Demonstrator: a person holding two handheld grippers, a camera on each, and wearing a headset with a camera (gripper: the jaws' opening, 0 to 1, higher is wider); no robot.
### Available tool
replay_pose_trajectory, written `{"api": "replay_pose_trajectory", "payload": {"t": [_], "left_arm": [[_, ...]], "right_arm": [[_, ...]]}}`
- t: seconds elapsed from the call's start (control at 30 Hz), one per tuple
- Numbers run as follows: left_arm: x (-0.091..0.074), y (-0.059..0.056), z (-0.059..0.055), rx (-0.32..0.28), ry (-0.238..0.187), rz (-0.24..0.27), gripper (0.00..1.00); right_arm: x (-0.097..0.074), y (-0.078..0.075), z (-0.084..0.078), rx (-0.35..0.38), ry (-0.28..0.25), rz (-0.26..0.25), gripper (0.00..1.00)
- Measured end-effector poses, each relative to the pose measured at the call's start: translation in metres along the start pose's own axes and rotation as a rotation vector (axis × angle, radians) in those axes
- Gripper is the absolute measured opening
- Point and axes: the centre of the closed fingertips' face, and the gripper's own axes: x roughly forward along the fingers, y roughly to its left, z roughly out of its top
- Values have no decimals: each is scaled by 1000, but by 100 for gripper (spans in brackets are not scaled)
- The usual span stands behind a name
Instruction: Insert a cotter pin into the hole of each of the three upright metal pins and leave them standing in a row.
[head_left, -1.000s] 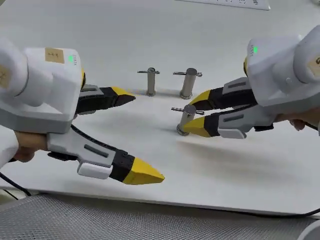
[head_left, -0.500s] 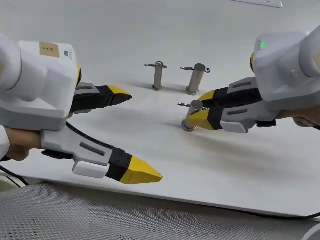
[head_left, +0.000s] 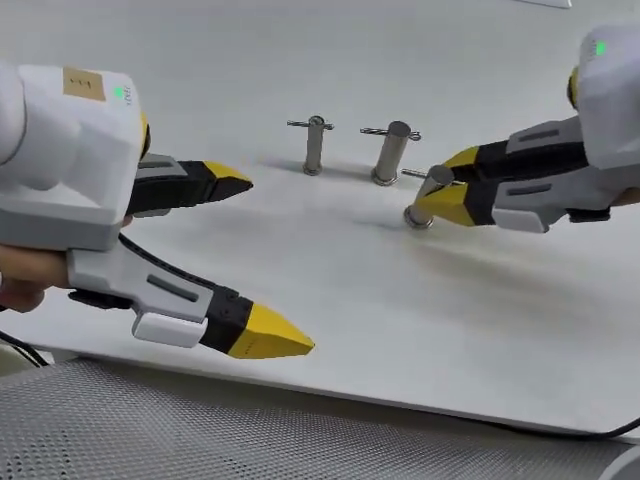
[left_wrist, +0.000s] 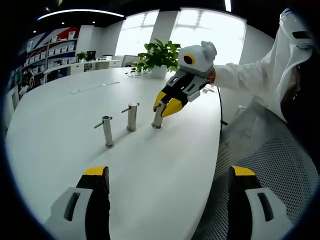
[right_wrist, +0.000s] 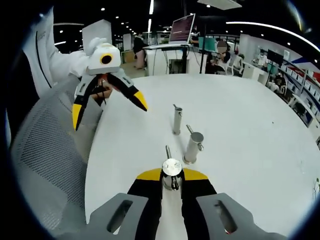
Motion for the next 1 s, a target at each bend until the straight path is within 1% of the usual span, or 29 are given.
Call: {"api": "replay_pose_trajectory", "payload": {"t": [0.03,0.1,0.23,0.33,0.43,0.63,0.7,0.8,0.87,0.9,0.93,1.0], "left_arm": [[0,-2,0,-1,2,0,99],[-2,-2,0,-6,6,-1,99],[-2,-7,2,-29,9,-5,97],[-3,-4,1,-32,13,5,97],[-3,-2,1,-32,23,11,97],[-4,1,7,-39,12,21,96],[-4,0,9,-39,11,25,96],[-4,0,9,-36,14,23,96],[-2,-4,10,-36,16,21,96],[-2,-5,11,-39,13,20,95],[-3,-3,13,-47,-1,18,95],[-4,-2,16,-56,-12,18,95]], "right_arm": [[-3,-10,-5,9,3,-9,8],[-7,-20,-12,6,8,-17,8],[-10,-34,-20,-4,21,-21,8],[-10,-39,-23,-10,16,-13,8],[-8,-40,-23,-16,9,-7,8],[-3,-45,-23,-19,-11,5,8],[-4,-46,-22,-16,-13,5,8],[-5,-46,-23,4,-21,8,8],[-6,-44,-23,12,-31,17,8],[-6,-43,-24,30,-37,24,8],[-6,-43,-24,41,-41,25,8],[-4,-40,-21,34,-51,18,8]]}}
